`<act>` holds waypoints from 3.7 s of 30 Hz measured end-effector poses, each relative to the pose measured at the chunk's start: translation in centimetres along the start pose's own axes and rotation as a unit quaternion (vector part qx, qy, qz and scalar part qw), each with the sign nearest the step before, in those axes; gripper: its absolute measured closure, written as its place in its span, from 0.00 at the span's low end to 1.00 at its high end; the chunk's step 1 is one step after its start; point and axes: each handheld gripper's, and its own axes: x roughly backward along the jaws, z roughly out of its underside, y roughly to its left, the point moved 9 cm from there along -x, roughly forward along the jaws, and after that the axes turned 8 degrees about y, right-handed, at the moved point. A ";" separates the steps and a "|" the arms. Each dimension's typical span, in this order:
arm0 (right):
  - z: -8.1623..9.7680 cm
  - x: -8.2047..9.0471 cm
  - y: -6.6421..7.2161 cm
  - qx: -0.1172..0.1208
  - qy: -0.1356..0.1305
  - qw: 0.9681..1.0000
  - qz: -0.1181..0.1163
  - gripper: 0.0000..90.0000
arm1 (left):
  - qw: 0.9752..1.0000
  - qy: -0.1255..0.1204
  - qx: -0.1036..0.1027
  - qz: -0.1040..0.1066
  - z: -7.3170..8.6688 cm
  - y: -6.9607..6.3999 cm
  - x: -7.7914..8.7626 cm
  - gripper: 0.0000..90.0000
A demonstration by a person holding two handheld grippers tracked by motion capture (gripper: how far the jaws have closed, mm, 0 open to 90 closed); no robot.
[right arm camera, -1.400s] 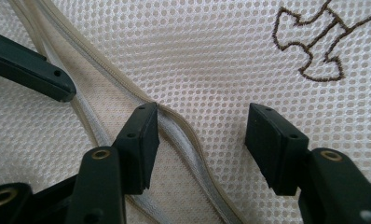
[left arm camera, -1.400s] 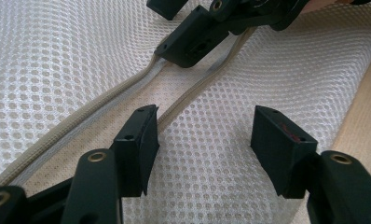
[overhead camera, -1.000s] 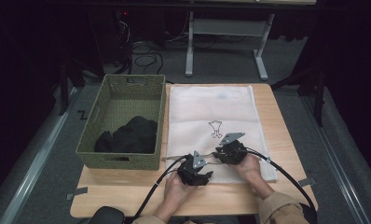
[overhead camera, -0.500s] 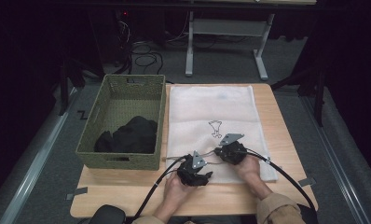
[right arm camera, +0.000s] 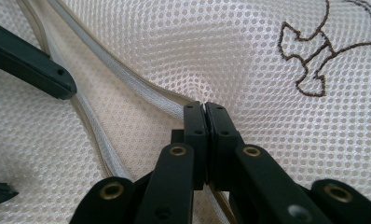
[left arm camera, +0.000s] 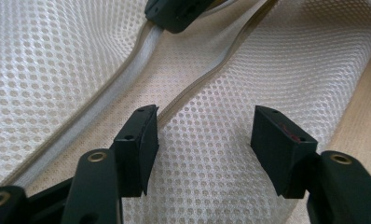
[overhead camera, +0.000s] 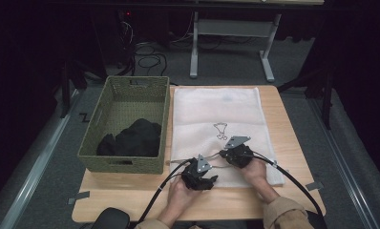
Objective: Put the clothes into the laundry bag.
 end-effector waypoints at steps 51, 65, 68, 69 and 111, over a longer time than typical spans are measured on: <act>-3.0 5.7 -1.8 -0.023 -0.066 0.998 0.007 0.99 | 1.000 0.000 0.002 -0.001 0.0 0.0 0.0 0.47; -3.6 6.8 -2.1 -0.017 -0.069 0.997 0.014 0.99 | 1.000 0.001 0.002 -0.002 0.0 0.0 0.0 0.47; -3.7 7.1 -2.3 -0.017 -0.071 0.997 0.014 0.99 | 1.000 0.000 0.003 -0.003 0.0 0.0 0.0 0.47; -3.8 7.2 -2.3 -0.018 -0.073 0.997 0.014 0.99 | 1.000 0.000 0.003 -0.003 0.0 0.0 0.0 0.47; -5.7 9.9 -3.2 -0.018 -0.069 0.997 0.022 0.99 | 0.999 0.024 0.024 -0.021 0.3 1.3 0.6 0.51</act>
